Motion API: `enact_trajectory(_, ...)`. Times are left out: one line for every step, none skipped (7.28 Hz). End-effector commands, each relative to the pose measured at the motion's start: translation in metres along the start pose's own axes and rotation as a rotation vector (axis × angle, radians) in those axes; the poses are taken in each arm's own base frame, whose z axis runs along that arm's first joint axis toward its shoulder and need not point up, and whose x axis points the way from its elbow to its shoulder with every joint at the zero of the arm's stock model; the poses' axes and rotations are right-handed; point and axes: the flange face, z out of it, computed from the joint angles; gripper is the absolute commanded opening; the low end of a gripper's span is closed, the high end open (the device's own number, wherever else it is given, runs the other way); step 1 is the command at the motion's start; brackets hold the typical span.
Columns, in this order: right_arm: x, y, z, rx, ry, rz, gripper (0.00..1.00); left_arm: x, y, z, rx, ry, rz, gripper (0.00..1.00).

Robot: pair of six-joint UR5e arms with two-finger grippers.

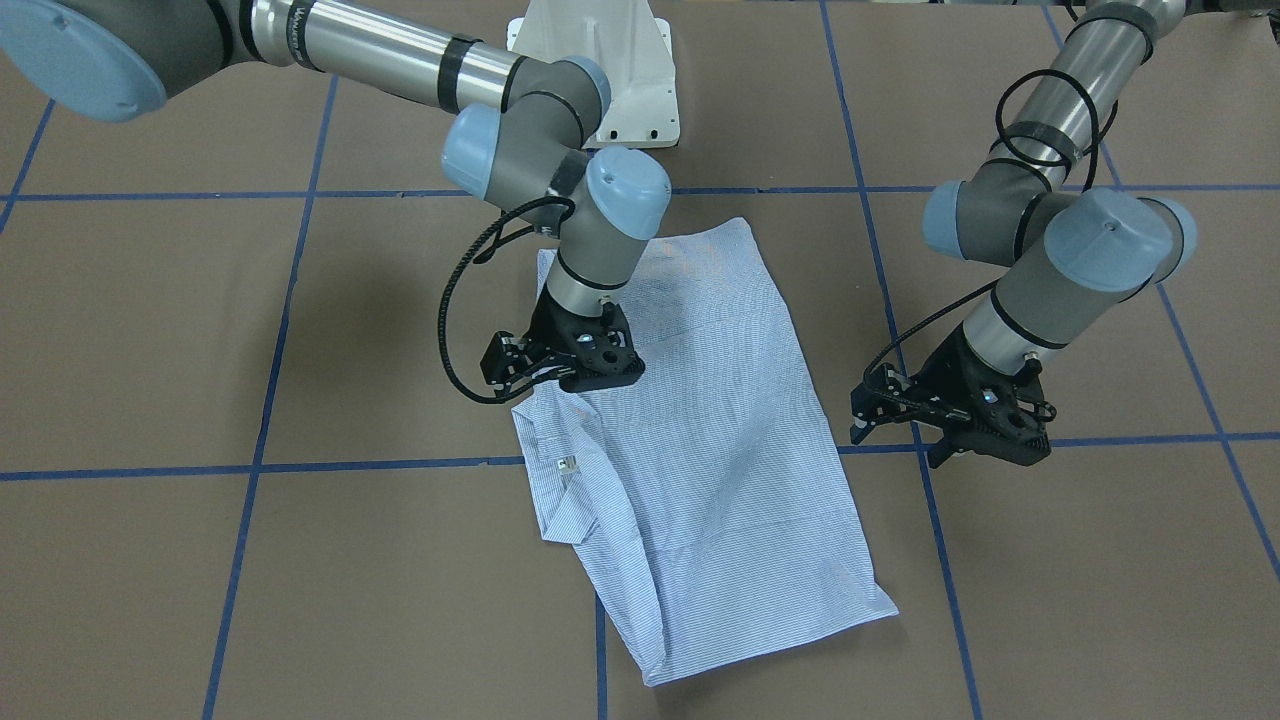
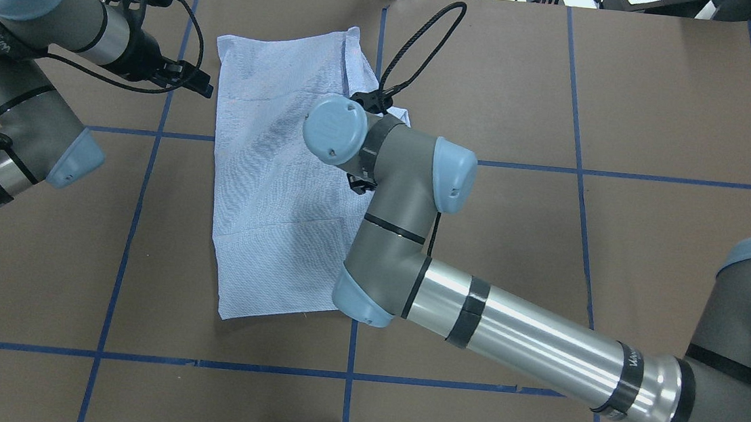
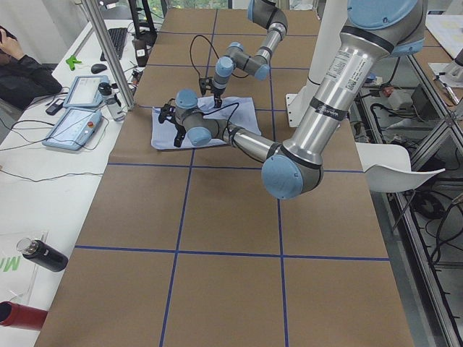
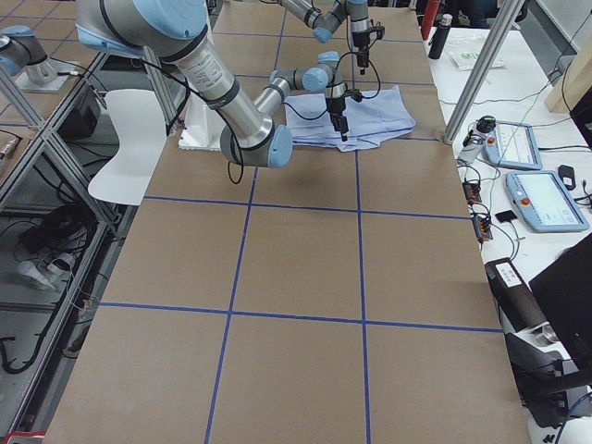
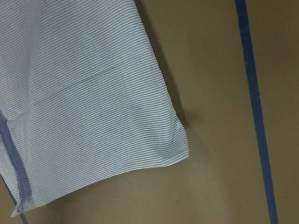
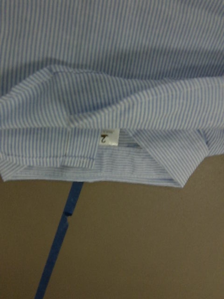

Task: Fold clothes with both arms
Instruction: 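Press the right gripper along the shirt near the collar, then lift the right gripper away and move both grippers to the shirt's nearer edge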

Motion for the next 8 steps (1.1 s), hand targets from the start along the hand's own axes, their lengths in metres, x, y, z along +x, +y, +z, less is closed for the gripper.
enact_trajectory(0.096,0.053,0.035,-0.007,0.037,-0.063,1.00,0.000,0.000,0.000,0.001,0.000,0.001,1.00)
enact_trajectory(0.131,0.063,0.028,0.008,0.028,-0.078,1.00,0.001,0.000,0.000,0.000,0.002,0.001,1.00)
enact_trajectory(0.134,0.062,0.017,-0.005,-0.013,-0.052,1.00,0.004,-0.001,-0.004,0.004,0.006,0.002,1.00)
enact_trajectory(0.131,0.059,0.002,-0.057,-0.119,0.042,1.00,0.016,-0.001,-0.009,0.014,0.021,-0.032,1.00)
enact_trajectory(0.125,0.060,-0.027,-0.061,-0.191,0.163,1.00,0.040,0.025,-0.010,0.003,0.054,-0.075,1.00)
enact_trajectory(0.117,0.069,-0.051,-0.053,-0.248,0.290,1.00,0.066,0.059,-0.020,-0.014,0.098,-0.117,1.00)
enact_trajectory(0.090,0.087,-0.065,-0.030,-0.355,0.398,1.00,0.094,0.100,-0.029,-0.052,0.145,-0.157,1.00)
enact_trajectory(0.066,0.109,-0.060,-0.037,-0.416,0.508,1.00,0.116,0.136,-0.034,-0.061,0.163,-0.190,1.00)
